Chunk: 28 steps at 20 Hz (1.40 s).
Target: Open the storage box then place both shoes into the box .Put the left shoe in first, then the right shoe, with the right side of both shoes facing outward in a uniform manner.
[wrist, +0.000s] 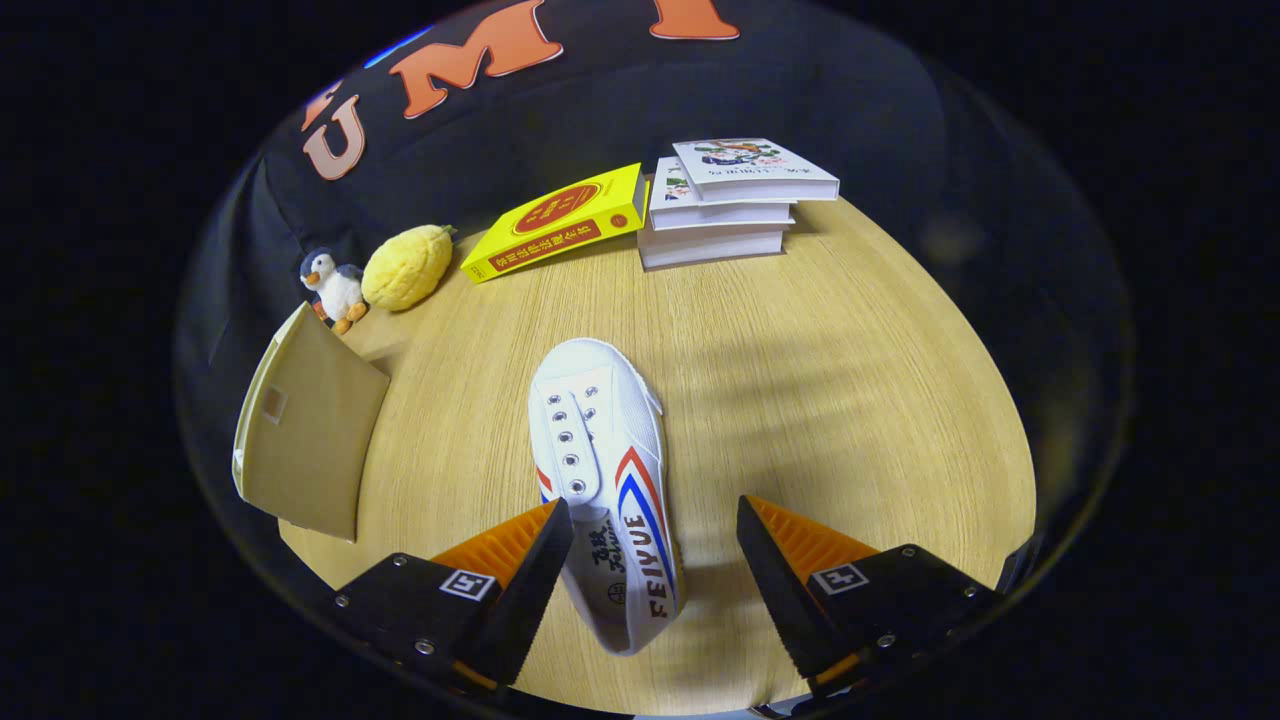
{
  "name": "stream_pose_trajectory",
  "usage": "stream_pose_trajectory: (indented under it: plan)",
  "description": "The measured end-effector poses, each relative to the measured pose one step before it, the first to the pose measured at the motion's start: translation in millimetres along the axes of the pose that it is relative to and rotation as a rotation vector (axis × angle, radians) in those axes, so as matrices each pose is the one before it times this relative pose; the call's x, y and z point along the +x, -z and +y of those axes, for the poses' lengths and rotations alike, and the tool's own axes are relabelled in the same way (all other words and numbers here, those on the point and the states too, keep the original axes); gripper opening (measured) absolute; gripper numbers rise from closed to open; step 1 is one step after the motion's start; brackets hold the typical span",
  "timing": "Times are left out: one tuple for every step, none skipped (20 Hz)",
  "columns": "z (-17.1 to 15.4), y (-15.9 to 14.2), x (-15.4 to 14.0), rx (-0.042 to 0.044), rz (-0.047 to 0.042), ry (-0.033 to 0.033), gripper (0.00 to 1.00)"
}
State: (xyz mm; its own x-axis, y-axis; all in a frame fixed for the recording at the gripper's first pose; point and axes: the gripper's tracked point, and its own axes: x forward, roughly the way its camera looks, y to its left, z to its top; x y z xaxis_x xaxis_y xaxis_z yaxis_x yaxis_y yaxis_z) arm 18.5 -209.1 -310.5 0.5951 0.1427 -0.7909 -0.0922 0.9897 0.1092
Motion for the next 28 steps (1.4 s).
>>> stream_pose_trajectory:
  plan:
    - [-0.21, 0.08, 3.71, 0.00395, 0.00632, -0.01279, 0.99]
    - [0.29, 1.12, 2.76, 0.00367, 0.00678, -0.00924, 0.99]
    - [2.30, 0.40, 2.71, -0.00132, 0.00963, -0.01587, 0.97]
    - [3.02, 2.65, 2.41, -0.00404, 0.01358, -0.01536, 0.92]
    - [0.71, 3.30, 1.69, -0.01501, 0.01538, -0.00900, 0.87]
    - [0.50, 2.47, 1.90, -0.02107, 0.01160, -0.00239, 0.79]
    - [-0.36, 2.55, 2.88, -0.01836, 0.01288, 0.00434, 0.75]
    - [-0.33, 4.08, 1.65, -0.01458, 0.01591, 0.00738, 0.67]
    - [3.48, 3.17, 3.02, -0.01146, 0.01328, -0.00446, 0.61]
    - [0.62, -1.58, 1.77, -0.00902, -0.00598, 0.00377, 0.47]
    - [-1.53, 0.45, -0.20, -0.01201, 0.00248, 0.00090, 0.39]
    - [-1.84, 0.83, -1.34, 0.00791, 0.00321, -0.00077, 0.35]
    - [-1.61, -2.59, -1.37, 0.02708, -0.00373, 0.00016, 0.31]
    - [-4.18, -2.25, 0.00, 0.04553, -0.00962, -0.00235, 0.20]
    - [-2.26, 0.12, 1.98, 0.03256, -0.00491, -0.00918, 0.09]
    - [1.29, -2.51, -3.71, 0.02620, -0.01714, -0.00493, 0.01]
    - [2.41, 0.41, -1.81, 0.00710, -0.01371, -0.00080, 0.00]
    - [3.76, -1.33, -4.41, -0.00058, -0.01171, -0.00131, 0.00]
    - [5.22, -1.18, -1.11, 0.00867, 0.00166, -0.00541, 0.00]
    - [4.03, -3.26, -1.80, 0.02081, -0.00505, -0.01124, 0.00]
    - [5.71, -5.19, -1.35, 0.01734, -0.01676, -0.01334, 0.00]
    - [5.15, -4.20, -1.60, 0.00323, -0.01277, -0.00841, 0.00]
    - [4.47, -4.38, -3.28, 0.00268, -0.01627, -0.00593, 0.00]
    - [5.51, -1.91, -2.92, 0.00158, -0.00318, -0.00142, 0.00]
    - [6.86, -2.85, -3.86, 0.00463, -0.00472, -0.00512, 0.00]
    - [7.63, -4.46, -3.47, 0.00769, -0.01328, -0.00535, 0.00]
    - [8.12, -4.17, -4.10, 0.00530, -0.01186, -0.00288, 0.00]
    - [9.83, -3.83, -3.88, 0.00076, -0.00692, -0.00631, 0.00]
